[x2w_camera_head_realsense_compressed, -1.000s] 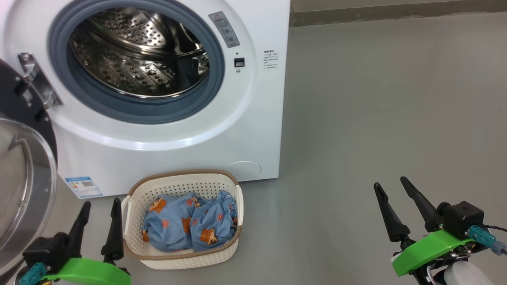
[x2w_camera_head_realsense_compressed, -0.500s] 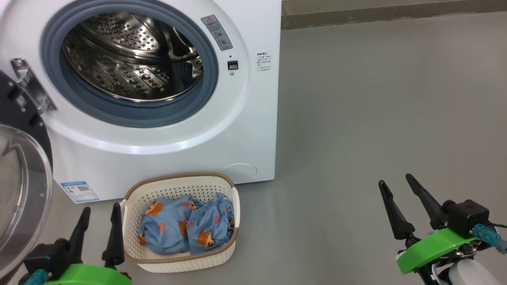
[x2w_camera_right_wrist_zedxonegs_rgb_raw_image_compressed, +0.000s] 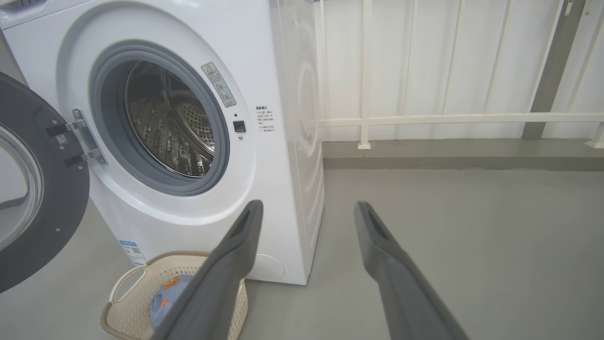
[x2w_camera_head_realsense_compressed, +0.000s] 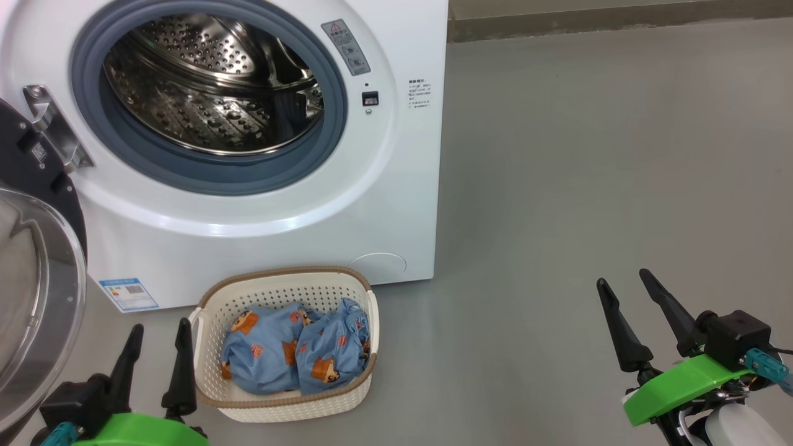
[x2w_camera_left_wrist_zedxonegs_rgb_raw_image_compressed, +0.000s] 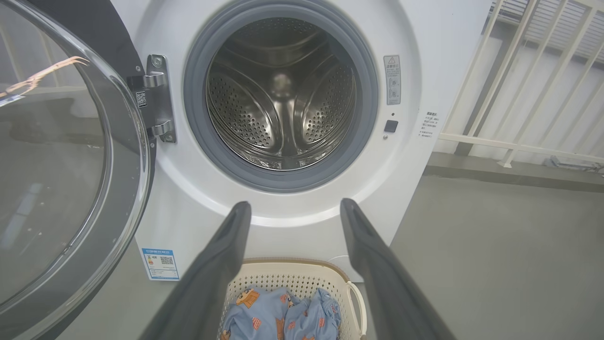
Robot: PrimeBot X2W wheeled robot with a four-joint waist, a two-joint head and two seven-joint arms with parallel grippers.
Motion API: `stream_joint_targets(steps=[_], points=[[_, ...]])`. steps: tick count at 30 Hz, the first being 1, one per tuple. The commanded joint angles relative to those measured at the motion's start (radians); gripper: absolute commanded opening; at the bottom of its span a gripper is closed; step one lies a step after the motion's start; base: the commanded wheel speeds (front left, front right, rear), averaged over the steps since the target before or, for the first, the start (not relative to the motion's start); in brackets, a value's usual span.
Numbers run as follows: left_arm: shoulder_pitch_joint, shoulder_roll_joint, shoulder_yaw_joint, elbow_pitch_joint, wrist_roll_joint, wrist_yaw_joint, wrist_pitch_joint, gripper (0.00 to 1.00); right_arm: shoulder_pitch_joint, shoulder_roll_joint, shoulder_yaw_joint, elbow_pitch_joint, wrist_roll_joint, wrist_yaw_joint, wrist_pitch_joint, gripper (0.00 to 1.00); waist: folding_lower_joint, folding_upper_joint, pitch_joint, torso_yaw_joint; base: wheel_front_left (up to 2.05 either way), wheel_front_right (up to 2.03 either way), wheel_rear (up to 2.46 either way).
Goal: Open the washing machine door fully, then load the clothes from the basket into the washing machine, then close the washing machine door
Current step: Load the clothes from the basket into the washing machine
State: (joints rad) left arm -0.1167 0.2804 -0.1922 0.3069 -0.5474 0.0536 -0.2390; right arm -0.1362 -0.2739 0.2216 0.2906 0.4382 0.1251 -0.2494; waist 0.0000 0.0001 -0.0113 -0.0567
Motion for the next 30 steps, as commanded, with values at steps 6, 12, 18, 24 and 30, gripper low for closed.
stream_joint_targets(steps=[6, 12, 18, 24, 30], points=[[-0.023, 0.028, 0.028, -0.022, 0.009, 0.004, -0.012, 1.00, -0.035, -0.015, 0.009, -0.025, -0.008, 0.006, -0.012, 1.00, 0.0000, -0.0001, -0.001, 0.000, 0.00, 0.00, 0.00], [-0.029, 0.030, 0.029, -0.013, 0.007, 0.006, -0.014, 1.00, -0.036, -0.017, 0.011, -0.025, -0.006, 0.006, -0.012, 1.00, 0.0000, -0.0001, 0.004, 0.000, 0.00, 0.00, 0.00], [-0.028, 0.030, 0.028, -0.019, 0.009, 0.012, -0.015, 1.00, -0.034, -0.020, 0.011, -0.025, -0.005, 0.006, -0.012, 1.00, 0.0000, -0.0001, 0.005, 0.002, 0.00, 0.00, 0.00], [-0.027, 0.033, 0.026, -0.016, 0.005, 0.010, -0.015, 1.00, -0.030, -0.020, 0.014, -0.027, -0.006, 0.006, -0.012, 1.00, 0.0000, -0.0001, 0.005, 0.007, 0.45, -0.45, 0.00], [-0.024, 0.034, 0.026, -0.021, 0.003, 0.015, -0.016, 1.00, -0.026, -0.016, 0.013, -0.027, -0.006, 0.006, -0.012, 1.00, 0.0000, -0.0001, 0.006, 0.009, 1.27, -1.27, 0.00]])
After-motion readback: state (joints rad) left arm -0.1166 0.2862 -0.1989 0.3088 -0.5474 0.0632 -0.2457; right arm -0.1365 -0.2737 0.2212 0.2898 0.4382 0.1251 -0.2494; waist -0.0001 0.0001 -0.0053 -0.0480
